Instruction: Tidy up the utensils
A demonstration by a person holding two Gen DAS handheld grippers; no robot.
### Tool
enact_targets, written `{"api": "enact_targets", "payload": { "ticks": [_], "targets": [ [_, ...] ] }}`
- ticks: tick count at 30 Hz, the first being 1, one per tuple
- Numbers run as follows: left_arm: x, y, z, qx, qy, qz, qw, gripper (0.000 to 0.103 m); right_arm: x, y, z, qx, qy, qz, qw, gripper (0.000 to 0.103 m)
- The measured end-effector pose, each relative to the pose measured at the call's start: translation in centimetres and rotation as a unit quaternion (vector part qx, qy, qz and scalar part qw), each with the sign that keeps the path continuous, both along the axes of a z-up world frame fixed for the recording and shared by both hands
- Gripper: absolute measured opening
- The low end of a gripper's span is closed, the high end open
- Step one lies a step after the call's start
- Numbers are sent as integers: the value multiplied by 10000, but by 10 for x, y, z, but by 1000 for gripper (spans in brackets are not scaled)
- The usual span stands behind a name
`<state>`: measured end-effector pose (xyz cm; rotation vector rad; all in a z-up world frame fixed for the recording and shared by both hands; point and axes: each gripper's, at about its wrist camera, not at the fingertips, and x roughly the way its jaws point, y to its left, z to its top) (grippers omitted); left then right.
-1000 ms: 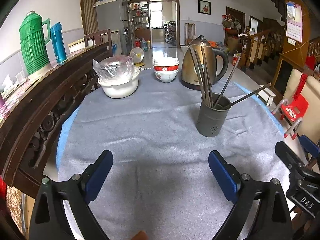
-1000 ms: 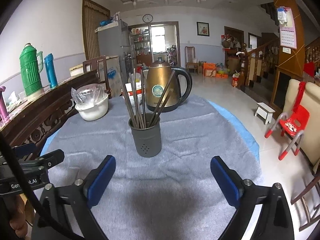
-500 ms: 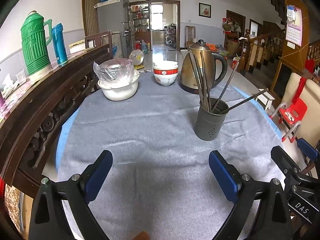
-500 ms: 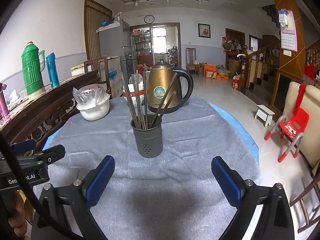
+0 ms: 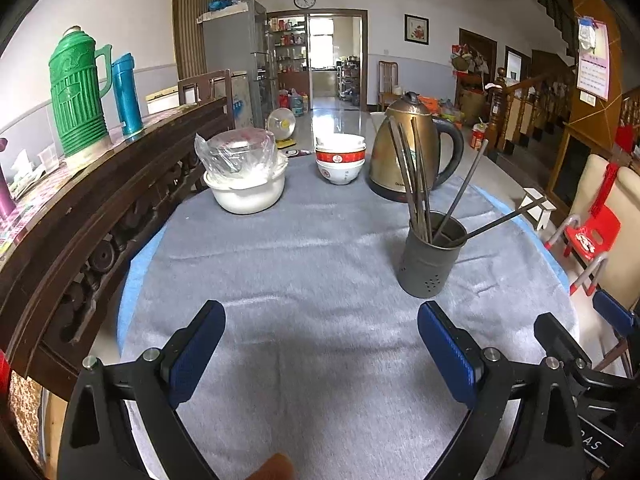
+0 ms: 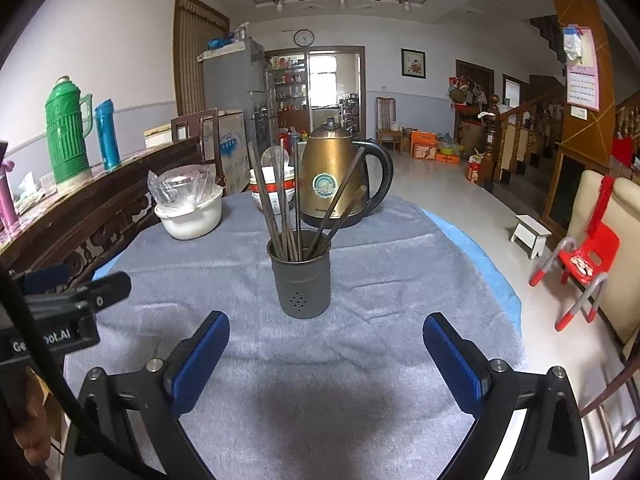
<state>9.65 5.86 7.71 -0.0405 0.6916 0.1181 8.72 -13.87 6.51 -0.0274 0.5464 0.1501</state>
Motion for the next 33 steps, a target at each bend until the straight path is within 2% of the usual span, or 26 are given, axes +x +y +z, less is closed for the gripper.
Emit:
{"api": "enact_targets", "payload": {
  "ticks": [25,33],
  "targets": [
    [3,-14,5,145,-74,-76,9998,98,4,-6,3,57,-105,-22,9999,99],
    [2,-15,9,68,-101,-149,9998,99,2,-3,7,18,-139,-4,9999,99]
  ]
}}
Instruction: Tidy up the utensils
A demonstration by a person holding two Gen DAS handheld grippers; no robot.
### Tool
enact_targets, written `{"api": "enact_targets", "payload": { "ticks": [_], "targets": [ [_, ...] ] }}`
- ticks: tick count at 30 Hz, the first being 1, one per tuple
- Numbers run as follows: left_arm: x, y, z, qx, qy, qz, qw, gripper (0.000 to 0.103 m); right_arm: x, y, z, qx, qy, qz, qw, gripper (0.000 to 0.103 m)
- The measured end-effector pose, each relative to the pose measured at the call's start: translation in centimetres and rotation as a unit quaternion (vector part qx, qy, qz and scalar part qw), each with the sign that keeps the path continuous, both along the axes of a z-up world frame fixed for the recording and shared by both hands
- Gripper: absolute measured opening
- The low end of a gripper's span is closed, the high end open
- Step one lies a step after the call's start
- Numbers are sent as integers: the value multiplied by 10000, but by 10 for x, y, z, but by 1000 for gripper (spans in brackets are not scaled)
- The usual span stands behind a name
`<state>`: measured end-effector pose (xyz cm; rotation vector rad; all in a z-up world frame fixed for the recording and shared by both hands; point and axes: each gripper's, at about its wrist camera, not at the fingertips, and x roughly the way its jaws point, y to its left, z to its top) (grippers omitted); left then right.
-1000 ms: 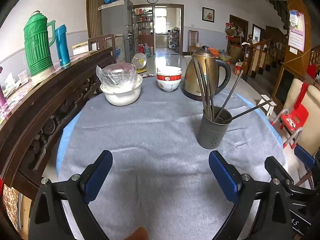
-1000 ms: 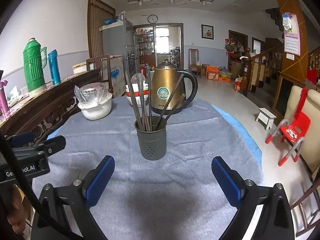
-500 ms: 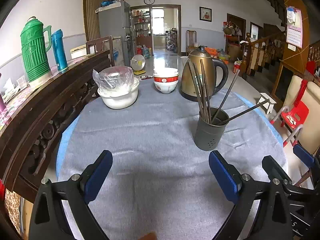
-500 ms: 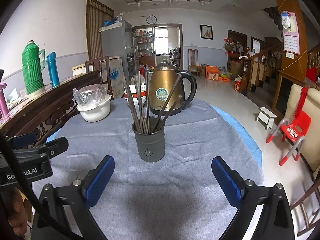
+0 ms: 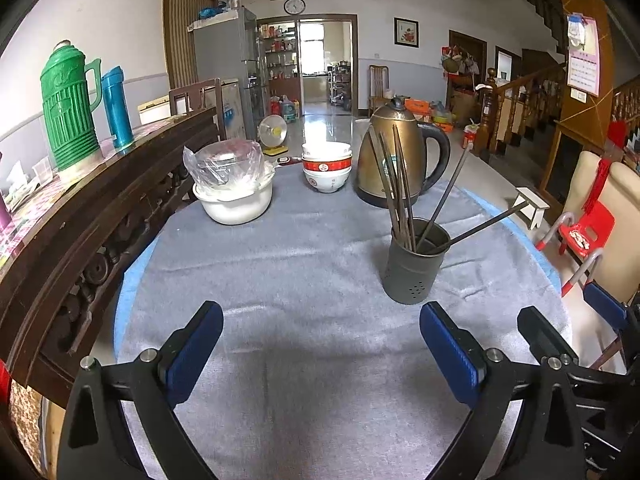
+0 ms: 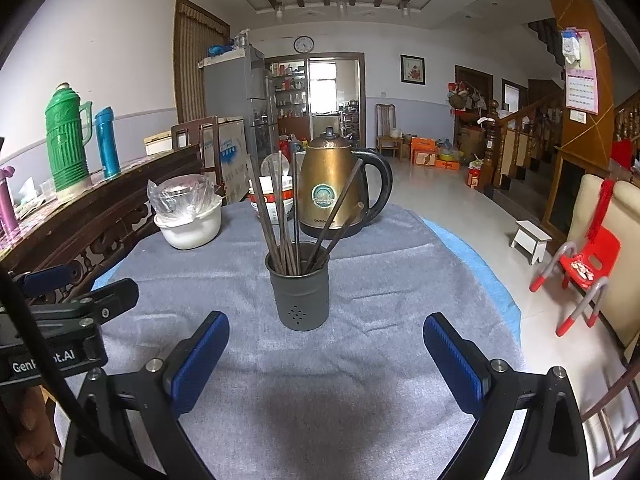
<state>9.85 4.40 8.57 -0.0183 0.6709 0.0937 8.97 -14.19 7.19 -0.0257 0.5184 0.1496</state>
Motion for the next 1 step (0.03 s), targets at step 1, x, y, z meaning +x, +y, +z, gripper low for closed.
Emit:
{"api": "enact_targets", "payload": {
  "ticks": [1],
  "targets": [
    [1,0,0,-2,4,-8,10000,99,0,0,0,13,4,3,10000,99]
  ]
}}
